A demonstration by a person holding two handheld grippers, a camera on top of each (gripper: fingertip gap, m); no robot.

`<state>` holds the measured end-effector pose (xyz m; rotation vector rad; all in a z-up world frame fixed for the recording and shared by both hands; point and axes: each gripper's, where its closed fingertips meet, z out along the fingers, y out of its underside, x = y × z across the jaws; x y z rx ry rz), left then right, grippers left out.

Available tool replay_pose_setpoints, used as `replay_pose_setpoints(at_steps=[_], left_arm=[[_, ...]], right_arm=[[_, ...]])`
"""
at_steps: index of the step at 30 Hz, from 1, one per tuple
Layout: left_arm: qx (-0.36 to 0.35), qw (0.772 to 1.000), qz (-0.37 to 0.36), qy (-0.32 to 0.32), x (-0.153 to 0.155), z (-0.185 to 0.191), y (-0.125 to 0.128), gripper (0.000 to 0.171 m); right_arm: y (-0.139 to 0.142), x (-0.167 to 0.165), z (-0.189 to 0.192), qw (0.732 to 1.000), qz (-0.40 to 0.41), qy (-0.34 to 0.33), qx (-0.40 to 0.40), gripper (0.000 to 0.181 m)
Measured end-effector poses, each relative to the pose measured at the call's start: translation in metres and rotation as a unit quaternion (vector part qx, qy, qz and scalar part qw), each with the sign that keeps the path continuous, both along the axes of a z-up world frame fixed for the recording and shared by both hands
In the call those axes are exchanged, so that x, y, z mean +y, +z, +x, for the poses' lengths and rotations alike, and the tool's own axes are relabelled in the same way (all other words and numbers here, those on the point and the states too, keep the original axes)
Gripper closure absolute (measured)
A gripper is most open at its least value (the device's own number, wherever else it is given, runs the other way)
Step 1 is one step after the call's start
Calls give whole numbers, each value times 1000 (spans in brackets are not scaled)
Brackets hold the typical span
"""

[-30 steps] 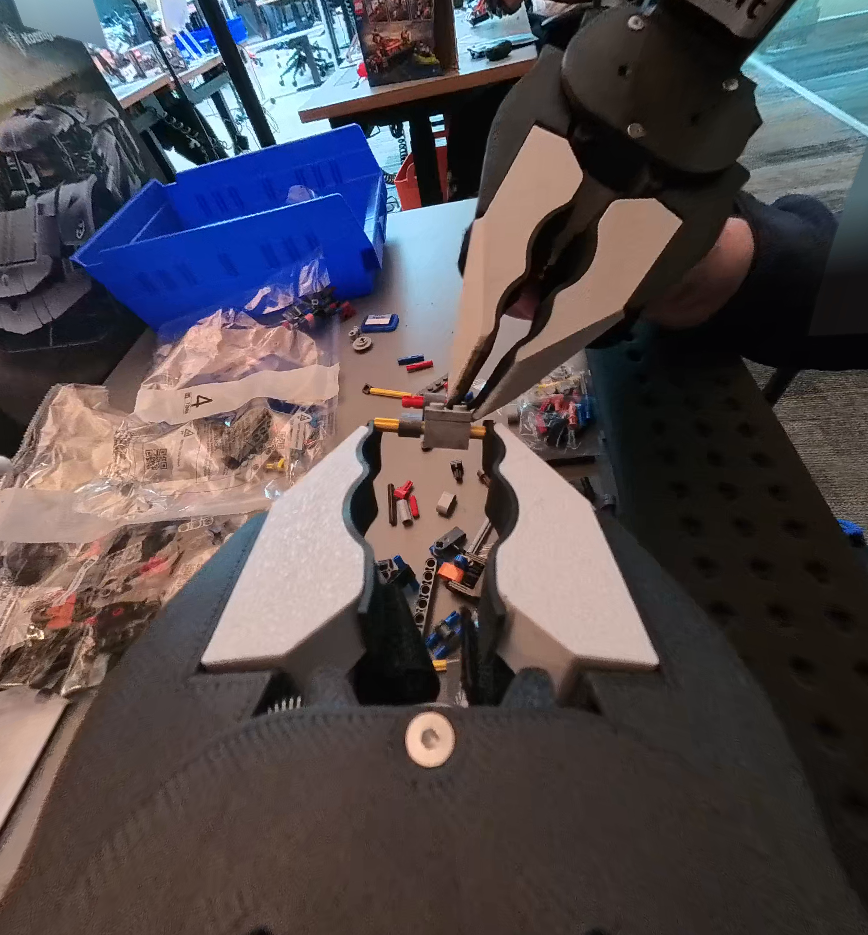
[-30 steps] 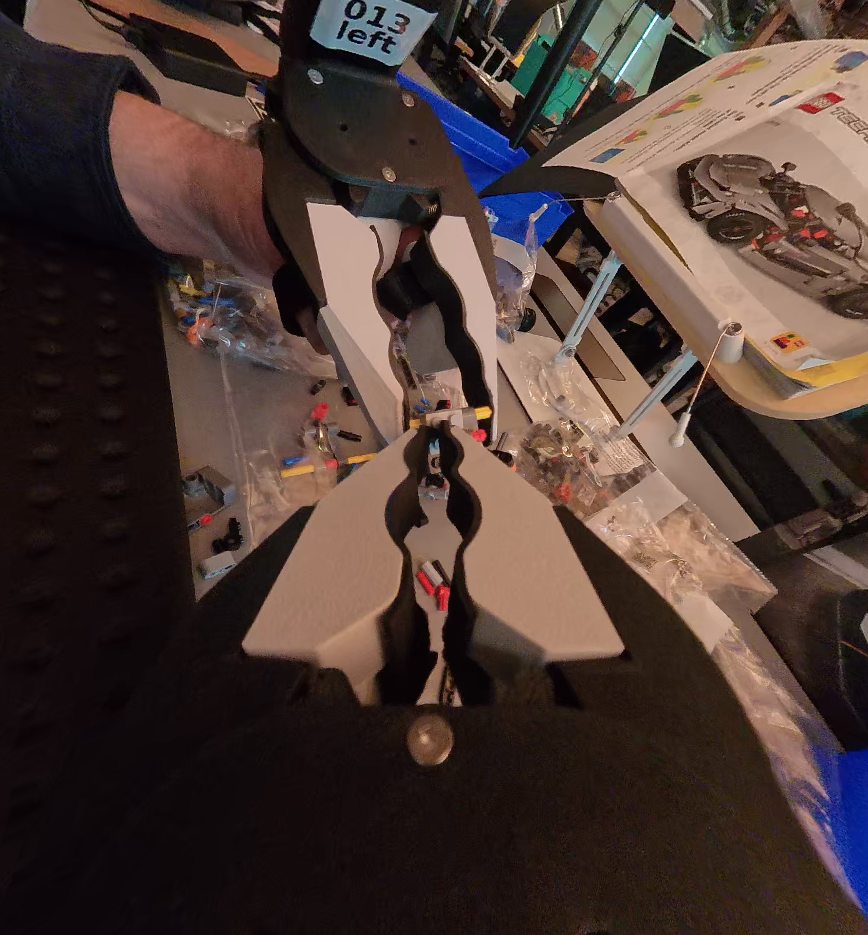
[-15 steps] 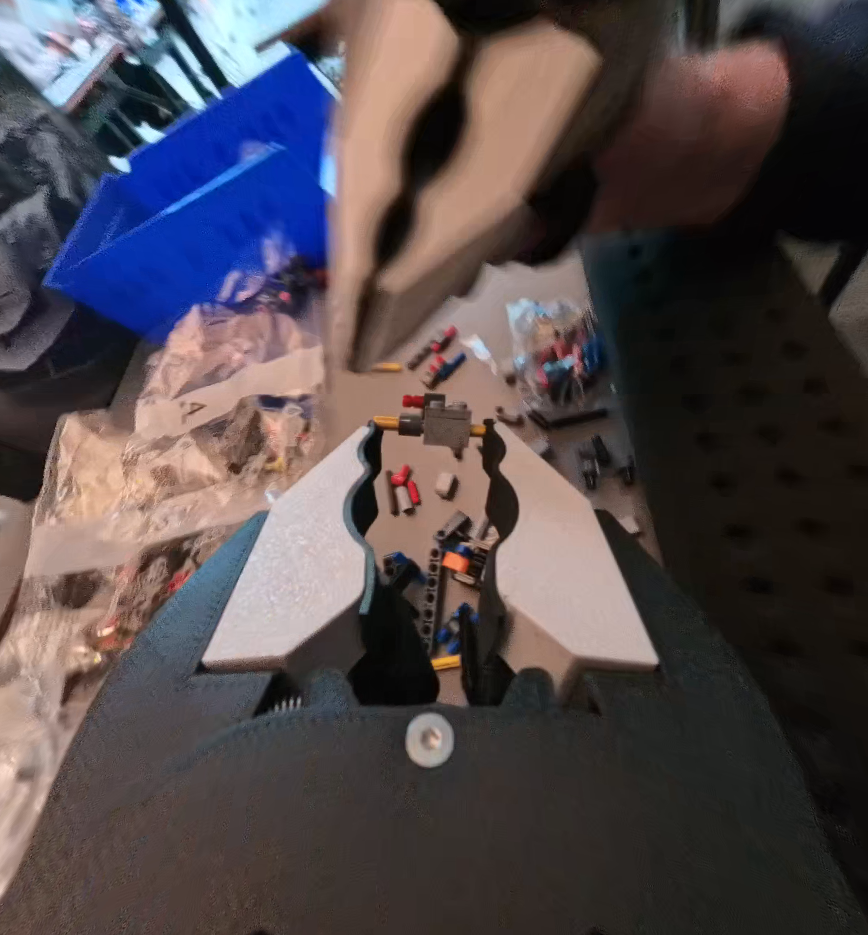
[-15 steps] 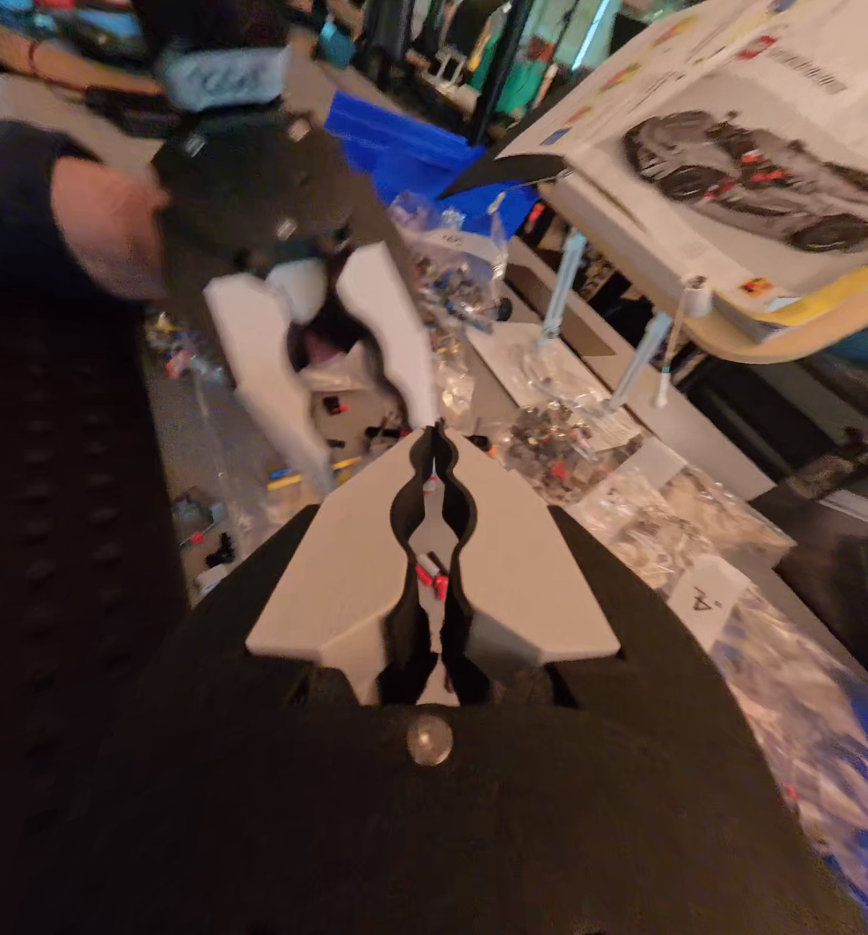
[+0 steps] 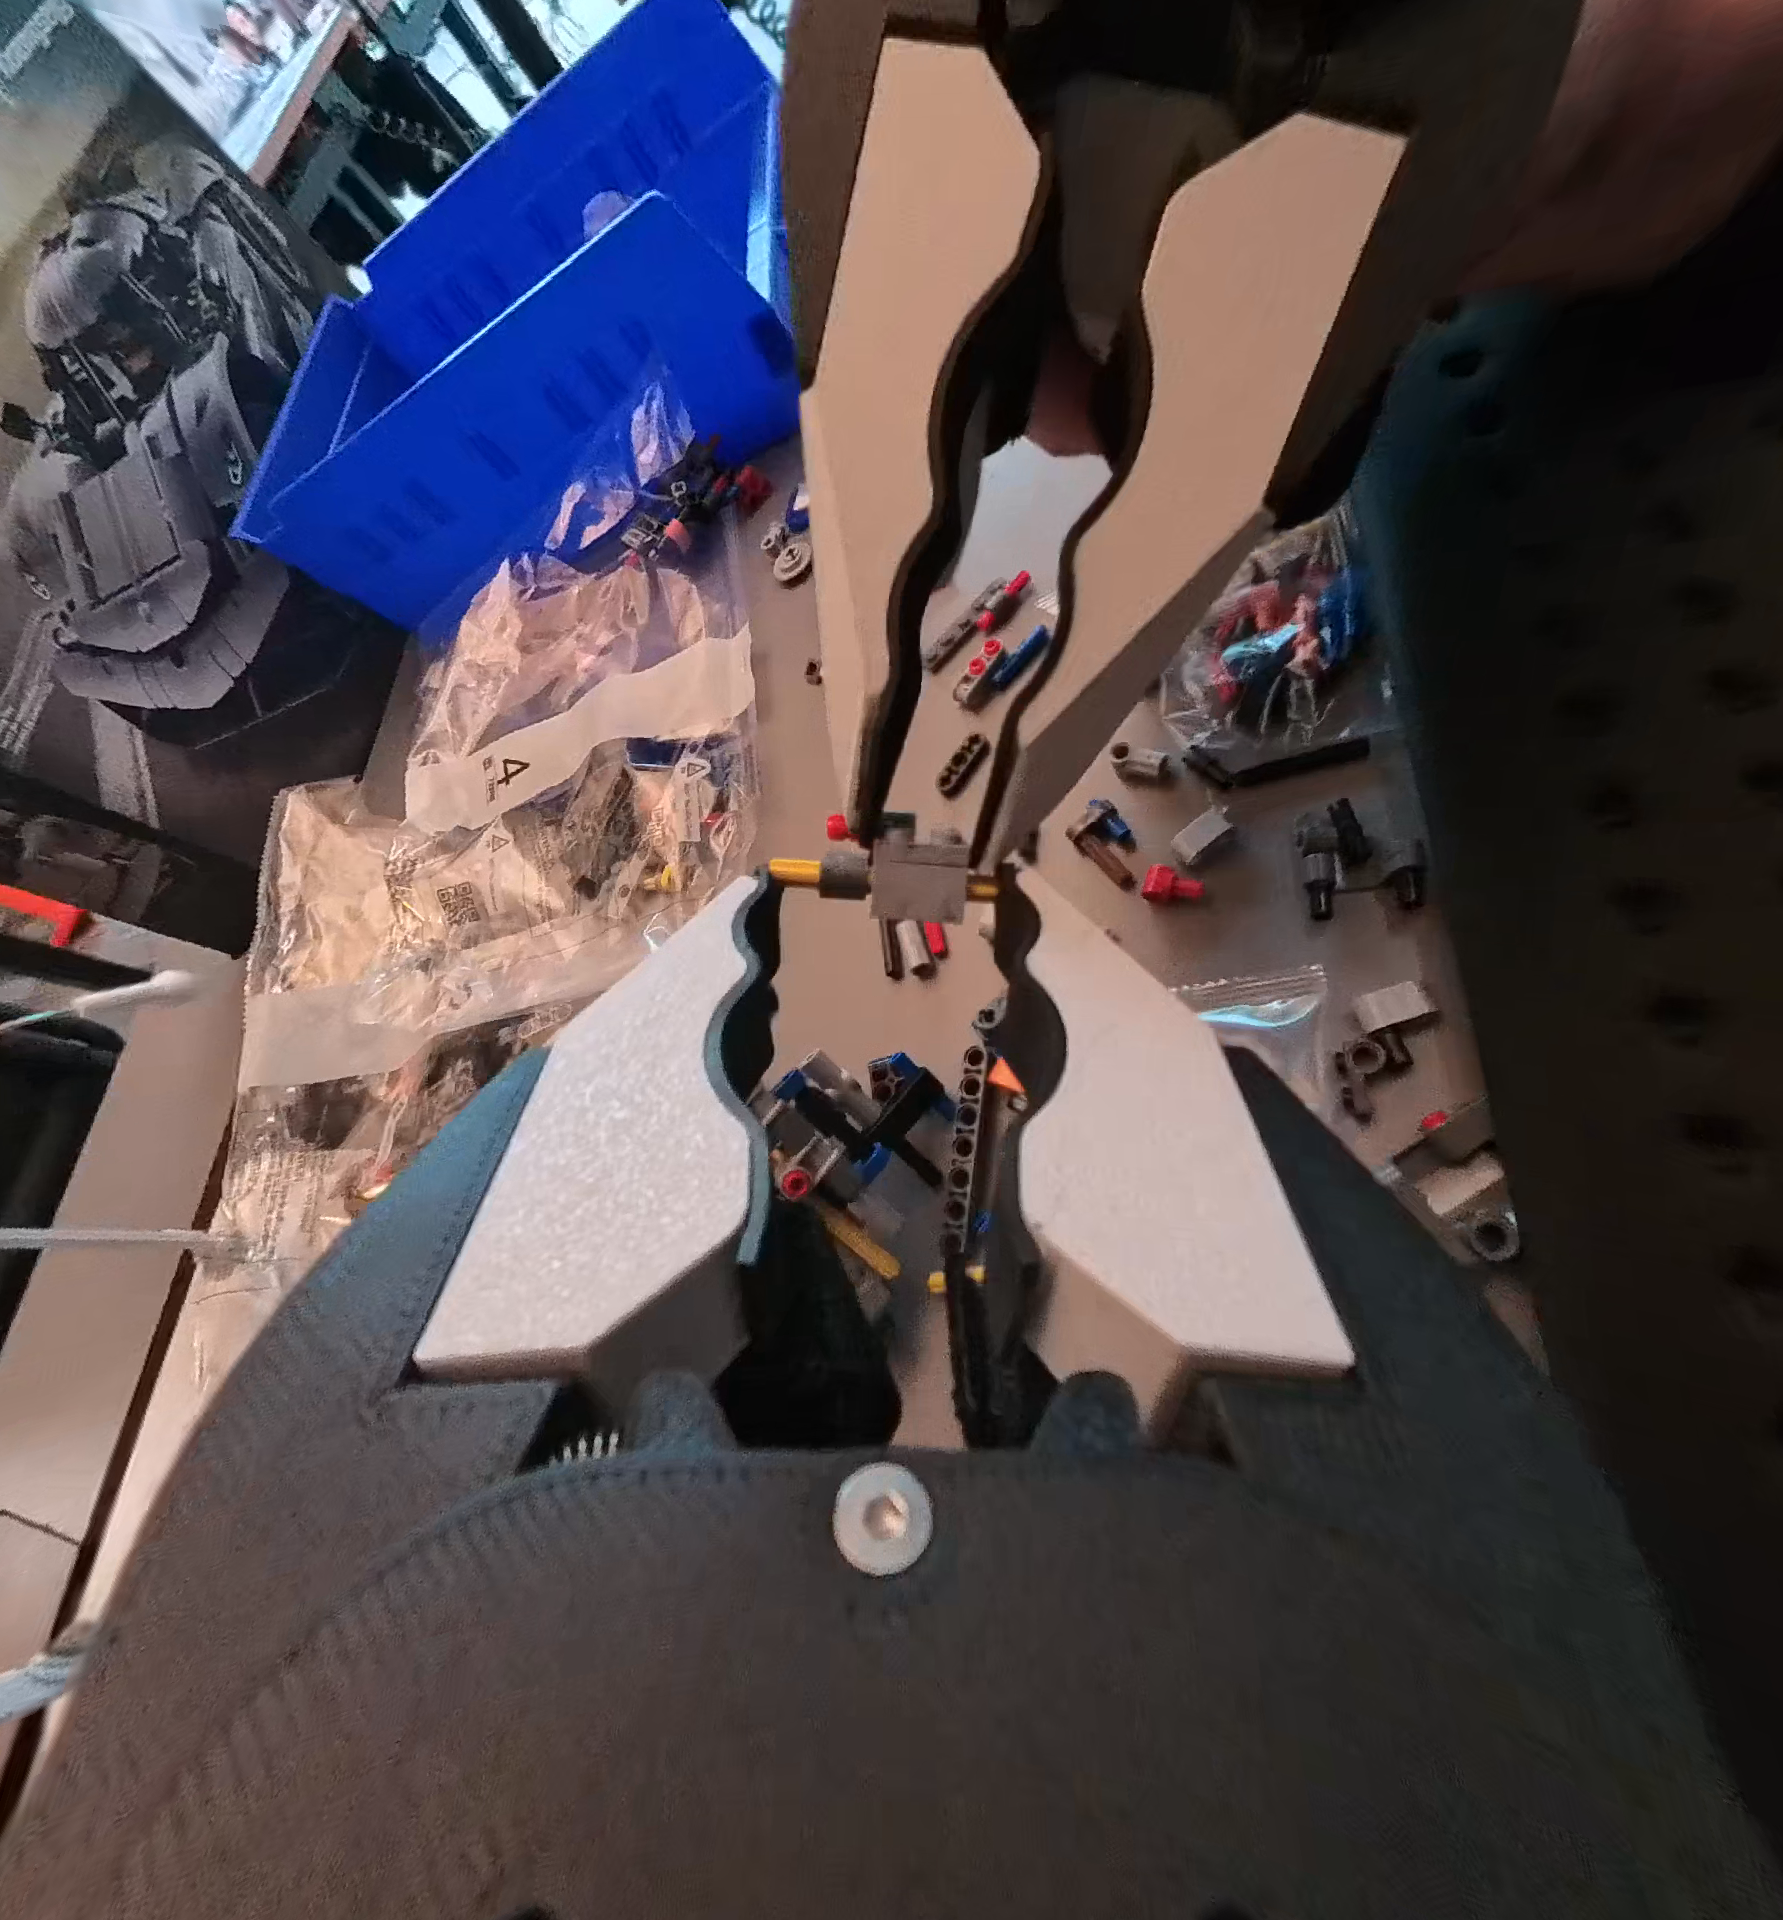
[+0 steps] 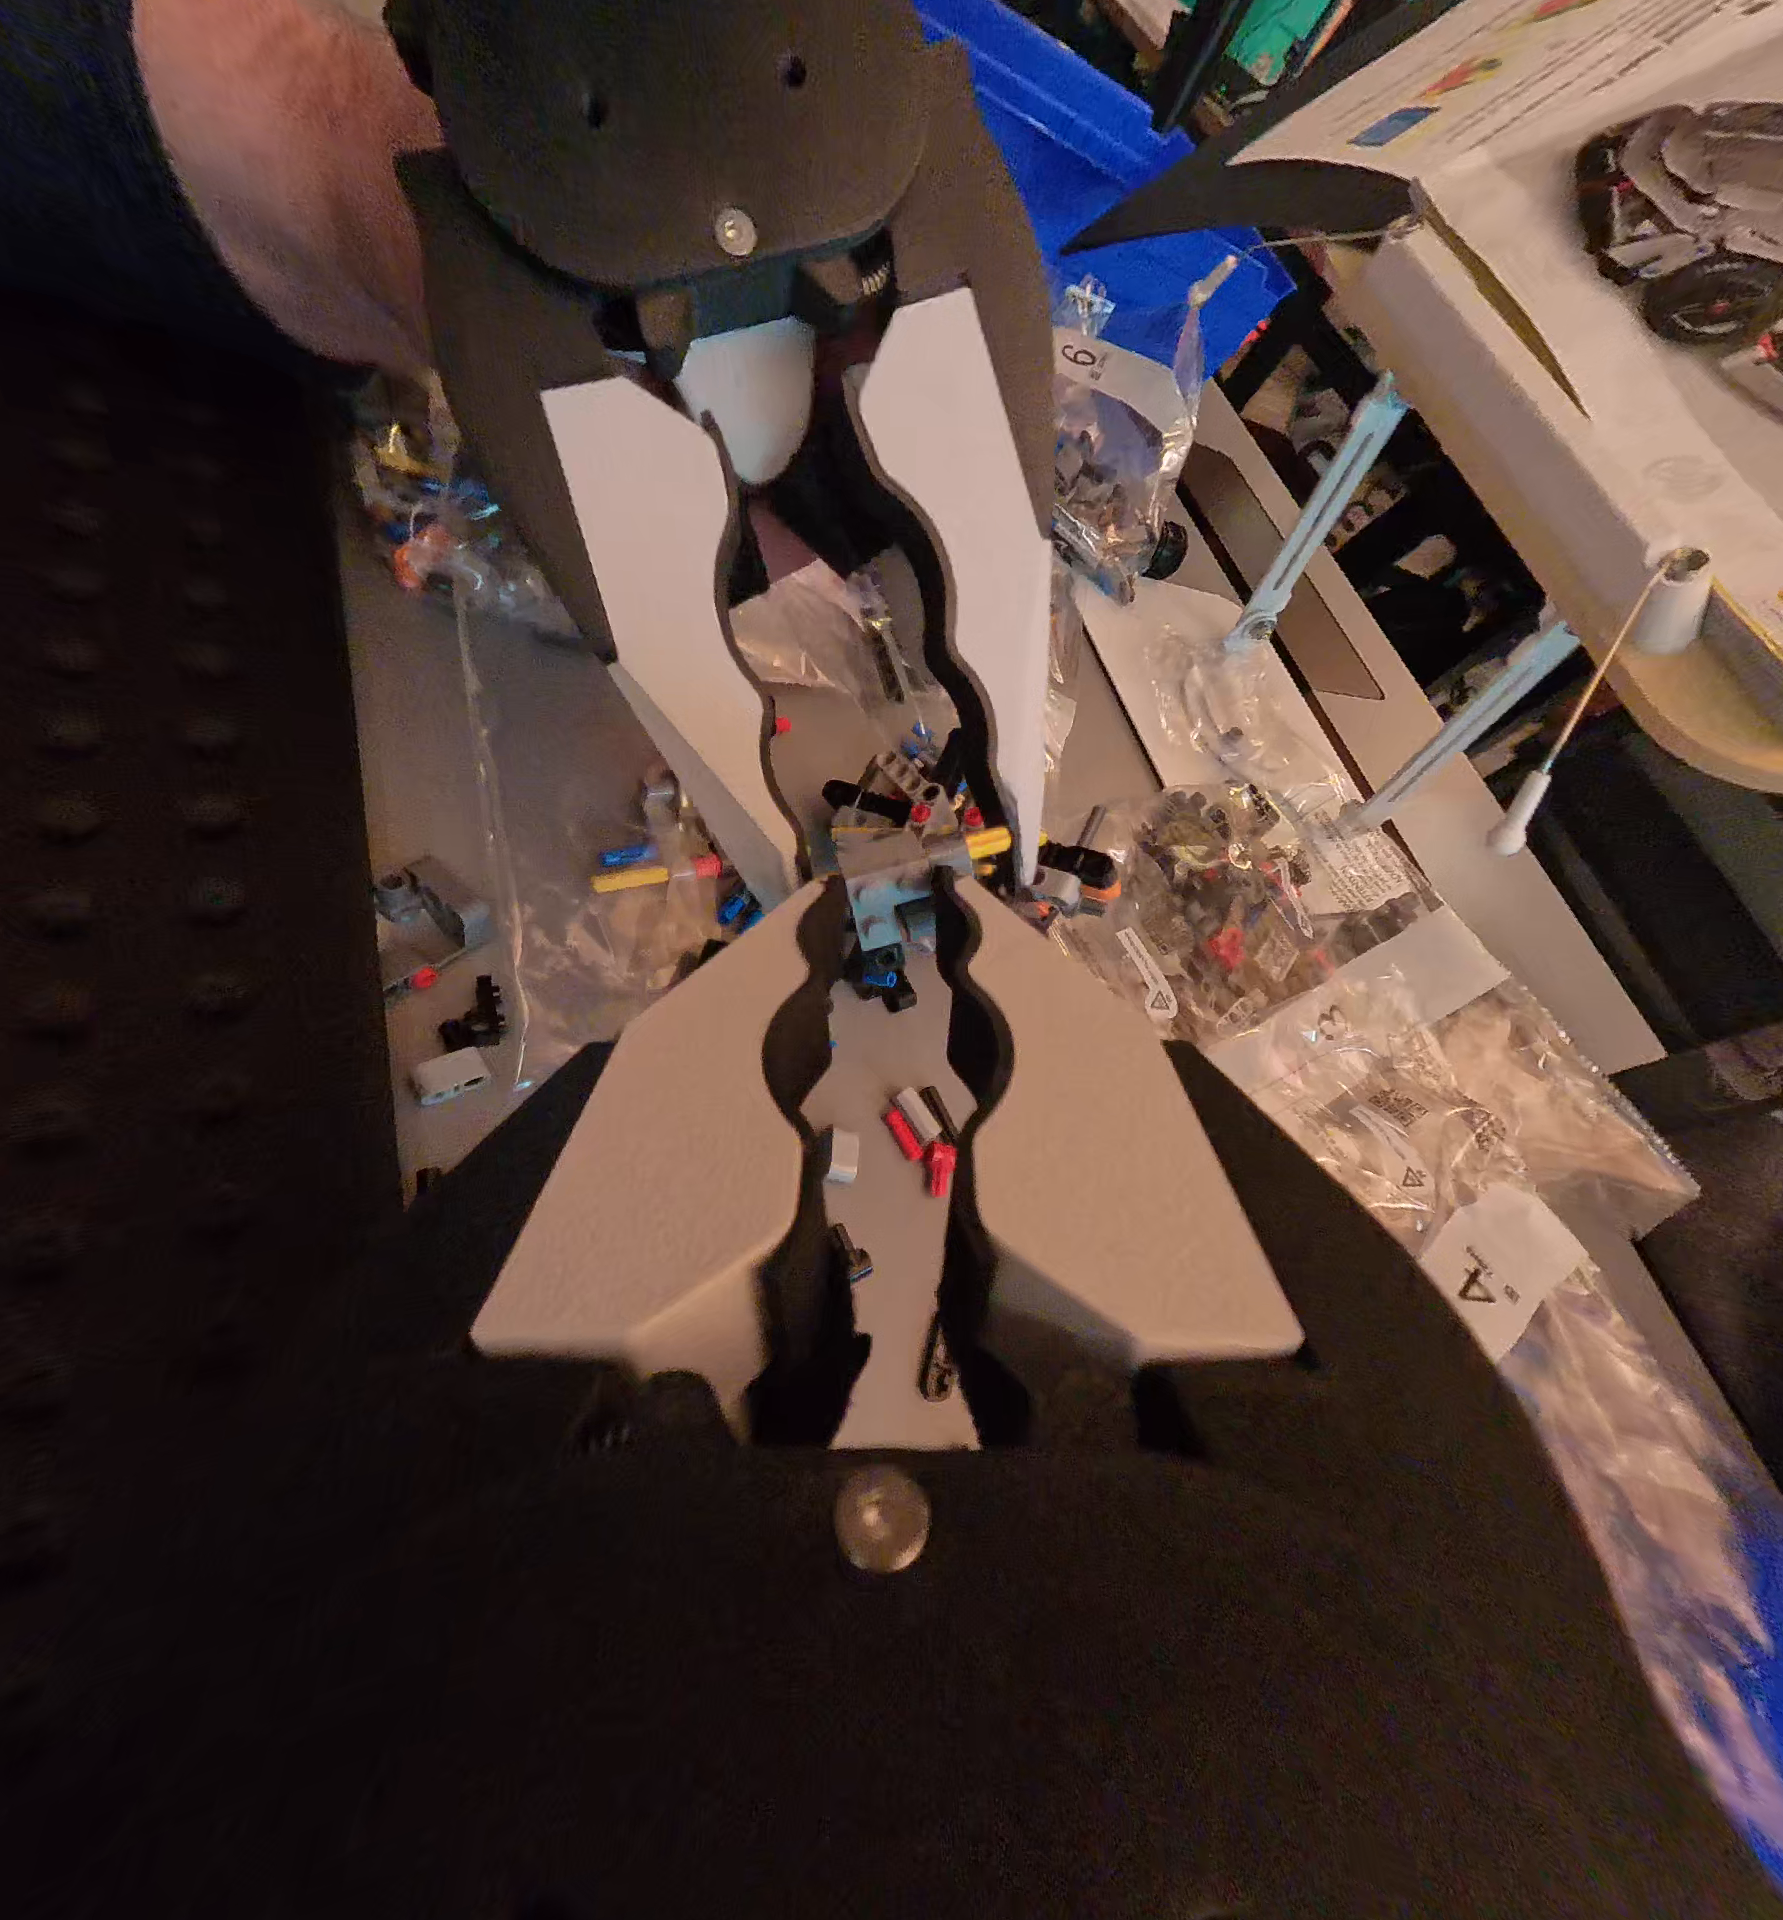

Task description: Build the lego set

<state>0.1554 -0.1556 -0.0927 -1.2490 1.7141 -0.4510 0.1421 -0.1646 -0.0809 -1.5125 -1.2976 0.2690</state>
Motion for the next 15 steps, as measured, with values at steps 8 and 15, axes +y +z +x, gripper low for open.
replay_pose_setpoints(at_steps=[8, 15], left_arm=[[44, 998, 48, -15, -5, -2, -12, 132], [70, 995, 67, -26, -7, -2, -23, 131]], right_arm=[[-12, -5, -4, 998, 26, 18, -58, 168], [-23, -9, -2, 996, -10, 23, -81, 169]])
